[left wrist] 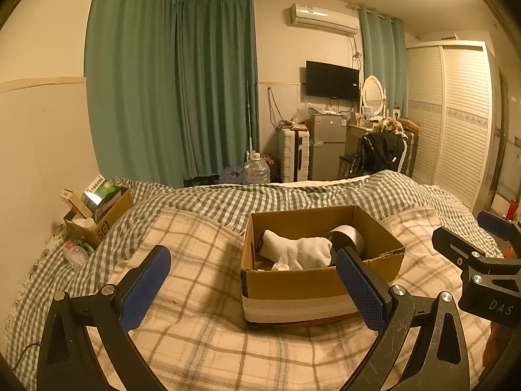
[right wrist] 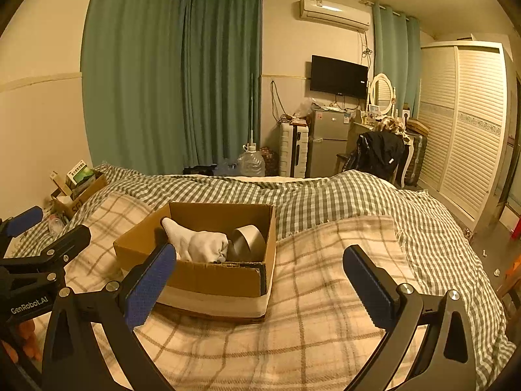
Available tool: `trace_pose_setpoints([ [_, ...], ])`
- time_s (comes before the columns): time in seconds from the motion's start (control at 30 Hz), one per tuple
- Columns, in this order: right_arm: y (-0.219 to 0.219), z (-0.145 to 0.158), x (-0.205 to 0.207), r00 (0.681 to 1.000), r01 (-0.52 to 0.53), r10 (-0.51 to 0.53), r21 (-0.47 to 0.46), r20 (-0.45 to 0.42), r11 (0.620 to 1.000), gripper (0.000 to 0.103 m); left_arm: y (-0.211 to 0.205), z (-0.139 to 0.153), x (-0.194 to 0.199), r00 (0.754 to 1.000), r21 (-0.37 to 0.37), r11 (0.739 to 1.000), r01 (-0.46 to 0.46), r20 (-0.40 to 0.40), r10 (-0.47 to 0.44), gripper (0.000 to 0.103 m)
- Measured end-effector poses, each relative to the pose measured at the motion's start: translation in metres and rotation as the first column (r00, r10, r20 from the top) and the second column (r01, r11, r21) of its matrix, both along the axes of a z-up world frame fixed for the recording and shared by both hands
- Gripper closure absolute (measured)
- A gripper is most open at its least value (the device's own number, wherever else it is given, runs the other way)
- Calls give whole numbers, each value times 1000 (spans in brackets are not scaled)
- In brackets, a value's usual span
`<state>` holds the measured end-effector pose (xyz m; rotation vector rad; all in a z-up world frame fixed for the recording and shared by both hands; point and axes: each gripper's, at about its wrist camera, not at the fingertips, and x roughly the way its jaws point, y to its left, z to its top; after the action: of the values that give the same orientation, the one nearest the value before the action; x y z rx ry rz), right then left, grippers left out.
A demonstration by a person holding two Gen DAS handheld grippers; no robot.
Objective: Organize objects
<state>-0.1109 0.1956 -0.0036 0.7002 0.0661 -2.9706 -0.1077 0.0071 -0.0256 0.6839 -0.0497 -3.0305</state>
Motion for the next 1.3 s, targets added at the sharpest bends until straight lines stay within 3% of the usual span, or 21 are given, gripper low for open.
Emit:
trace_pose_setpoints([
  [1.3,-4,-7,-1,1000,8,-9,31,22,999,0,-2,-8,2,1000,30,1000,1,19,-2,0],
])
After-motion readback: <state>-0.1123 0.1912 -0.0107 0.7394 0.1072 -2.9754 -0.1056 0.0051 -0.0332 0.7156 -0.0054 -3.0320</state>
